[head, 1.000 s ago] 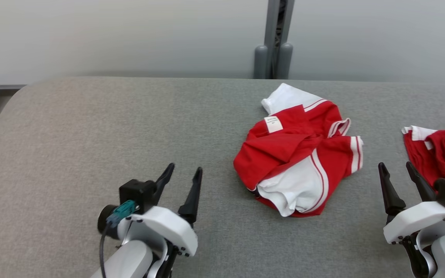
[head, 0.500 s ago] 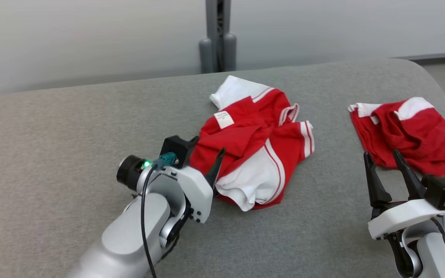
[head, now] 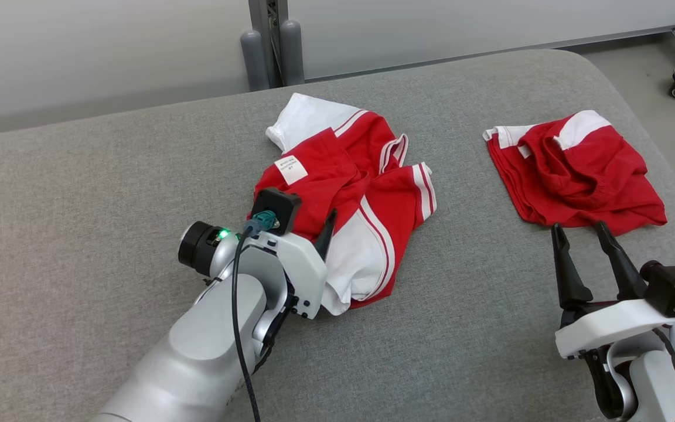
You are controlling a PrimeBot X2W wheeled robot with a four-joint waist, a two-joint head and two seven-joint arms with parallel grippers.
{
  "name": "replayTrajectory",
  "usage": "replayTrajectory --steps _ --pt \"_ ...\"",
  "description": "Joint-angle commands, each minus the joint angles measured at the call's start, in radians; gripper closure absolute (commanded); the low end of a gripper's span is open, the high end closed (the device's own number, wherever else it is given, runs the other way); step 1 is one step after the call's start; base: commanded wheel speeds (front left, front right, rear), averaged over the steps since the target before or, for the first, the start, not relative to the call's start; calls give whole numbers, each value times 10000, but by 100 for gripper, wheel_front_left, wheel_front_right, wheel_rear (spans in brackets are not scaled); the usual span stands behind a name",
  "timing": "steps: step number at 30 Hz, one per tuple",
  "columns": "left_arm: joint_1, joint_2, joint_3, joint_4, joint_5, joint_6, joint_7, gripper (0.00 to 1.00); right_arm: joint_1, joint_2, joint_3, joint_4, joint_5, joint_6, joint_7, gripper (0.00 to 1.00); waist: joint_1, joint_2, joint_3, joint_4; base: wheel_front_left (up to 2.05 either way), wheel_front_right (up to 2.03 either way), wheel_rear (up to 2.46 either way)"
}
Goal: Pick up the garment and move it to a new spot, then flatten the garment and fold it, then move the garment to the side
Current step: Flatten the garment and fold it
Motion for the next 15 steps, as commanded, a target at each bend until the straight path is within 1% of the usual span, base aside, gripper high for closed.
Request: replayTrajectory --steps 1,2,3,4,5,6,10,15 --pt "-165 50 -9 183 -40 23 -75 0 75 -4 -89 -87 -84 2 -51 0 0 0 43 -21 0 0 0" --pt "-202 41 -16 272 -69 26 -114 0 91 2 -127 -119 -97 2 -51 0 0 0 53 -15 0 0 0" --pt "-260 36 -10 340 -88 54 -161 15 108 13 -158 -143 -110 2 -51 0 0 0 63 -6 0 0 0" --pt "-304 25 -2 409 -112 64 -201 52 127 27 -191 -164 -137 2 -51 0 0 0 69 7 0 0 0" --pt "-327 18 -5 492 -119 80 -236 82 143 35 -230 -184 -157 2 -51 0 0 0 73 24 0 0 0" --pt "-347 16 -10 563 -129 75 -279 100 138 40 -270 -202 -179 2 -51 0 0 0 79 44 0 0 0" --pt "-402 4 128 667 -361 -45 -554 100 106 71 -368 -261 -216 3 -51 0 0 0 85 177 0 0 0" --pt "-433 -4 700 398 -1028 -114 -1108 100 207 43 -510 -306 -275 2 -51 0 0 0 2 516 0 0 0"
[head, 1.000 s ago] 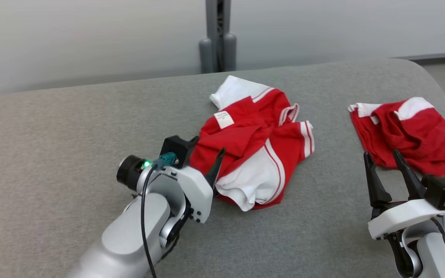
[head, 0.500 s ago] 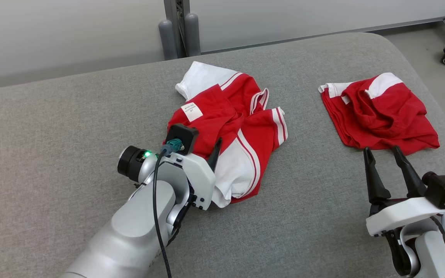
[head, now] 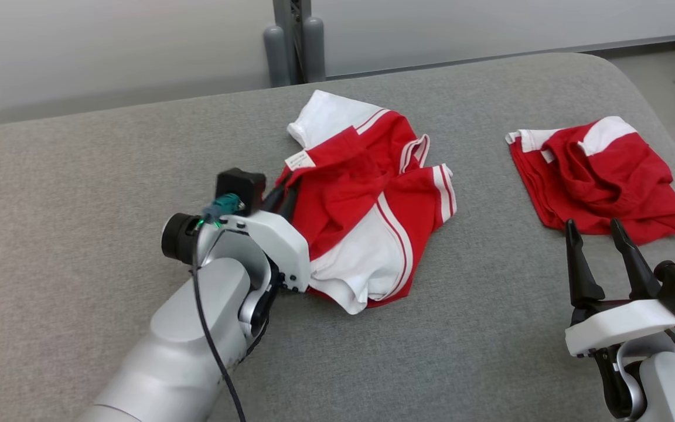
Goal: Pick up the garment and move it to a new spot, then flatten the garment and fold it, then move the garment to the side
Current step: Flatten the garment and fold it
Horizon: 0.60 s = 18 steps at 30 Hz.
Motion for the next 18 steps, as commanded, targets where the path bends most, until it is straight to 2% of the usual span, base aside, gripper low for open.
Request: replayTrajectory --steps 1,10,18 --pt "-120 49 323 -134 -336 -7 -194 100 155 -59 -87 -39 -79 0 -51 0 0 0 -94 237 0 0 0" --pt "555 746 1372 -684 -1072 455 -632 100 330 -87 -156 -119 -126 1 -51 0 0 0 -336 1037 0 0 0" --pt "2511 1522 2229 -2207 -1731 936 -855 100 447 -104 -69 -151 -105 0 4 0 0 0 -464 1785 0 0 0"
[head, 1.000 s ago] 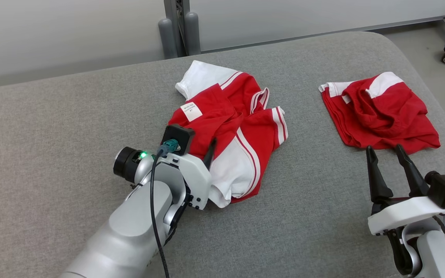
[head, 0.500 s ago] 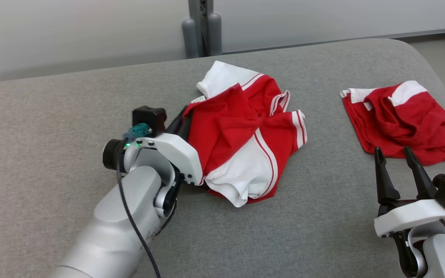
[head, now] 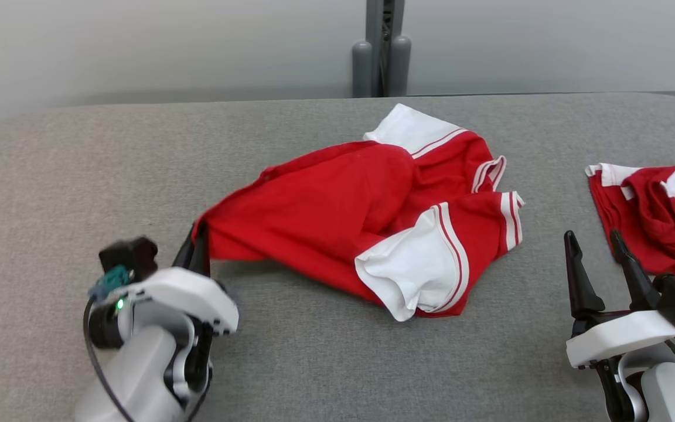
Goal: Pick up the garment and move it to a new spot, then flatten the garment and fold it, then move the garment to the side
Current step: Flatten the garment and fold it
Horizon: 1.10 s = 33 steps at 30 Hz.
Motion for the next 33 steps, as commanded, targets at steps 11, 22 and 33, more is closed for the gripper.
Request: replayTrajectory --steps 11,22,33 --pt "2199 480 708 -324 -925 598 22 100 -127 -77 552 -133 7 0 349 0 0 0 -66 576 0 0 0" --pt "2348 302 987 -51 -428 270 -176 0 -359 -137 3126 -390 102 0 1261 0 0 0 -353 1061 0 0 0" --pt "3419 -162 1963 -2250 1069 264 -183 0 -841 -510 5309 740 -321 0 2223 0 0 0 -473 2273 0 0 0"
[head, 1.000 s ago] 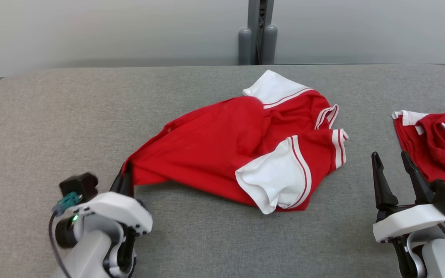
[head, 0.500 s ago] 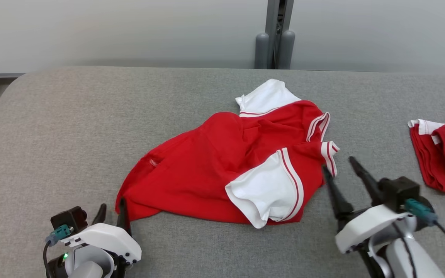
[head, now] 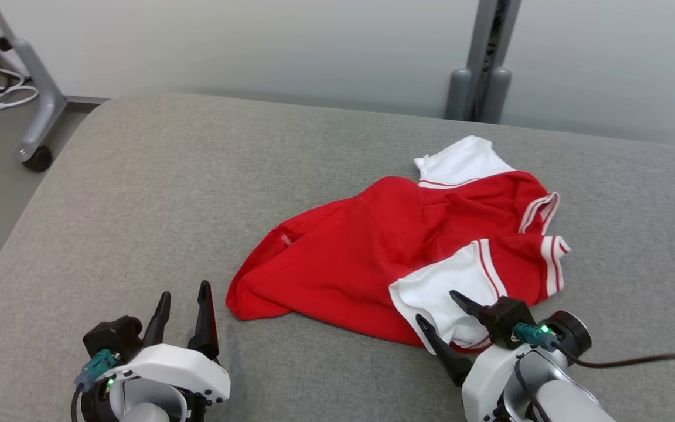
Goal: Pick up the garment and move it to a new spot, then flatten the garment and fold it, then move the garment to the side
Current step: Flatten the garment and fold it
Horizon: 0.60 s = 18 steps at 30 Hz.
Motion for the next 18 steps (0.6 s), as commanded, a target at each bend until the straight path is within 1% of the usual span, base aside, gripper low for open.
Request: replayTrajectory --steps 1,5,7,8,9,10,11,14,18 --pt "142 -23 42 -143 148 -13 -41 0 -99 -62 5 223 -152 0 176 0 0 0 -3 246 0 0 0" --pt "280 -95 99 -330 269 -8 -42 0 -203 -113 -198 595 -558 0 377 0 0 0 -22 350 0 0 0" --pt "354 -144 128 -415 320 2 -42 0 -181 -35 -356 804 -781 0 462 55 0 0 -41 367 0 0 0" --pt "388 -146 162 -438 342 5 -42 0 -171 15 -429 878 -831 0 509 63 0 0 -51 360 0 0 0" --pt "423 -138 188 -458 354 8 -43 0 -174 24 -503 949 -912 0 526 74 0 0 -59 345 0 0 0" --pt "453 -136 215 -477 384 11 -43 0 -184 39 -582 994 -965 0 511 82 0 0 -64 325 0 0 0" --pt "479 -141 241 -500 407 19 -43 0 -184 81 -686 1022 -977 0 474 99 0 0 -62 290 0 0 0" --pt "506 -126 314 -560 457 3 -42 0 -176 208 -1018 974 -953 0 270 100 0 0 -47 127 0 0 0" --pt "515 -151 363 -775 628 -40 -42 0 77 502 -1886 621 -152 0 -200 100 0 0 -30 -154 0 0 0"
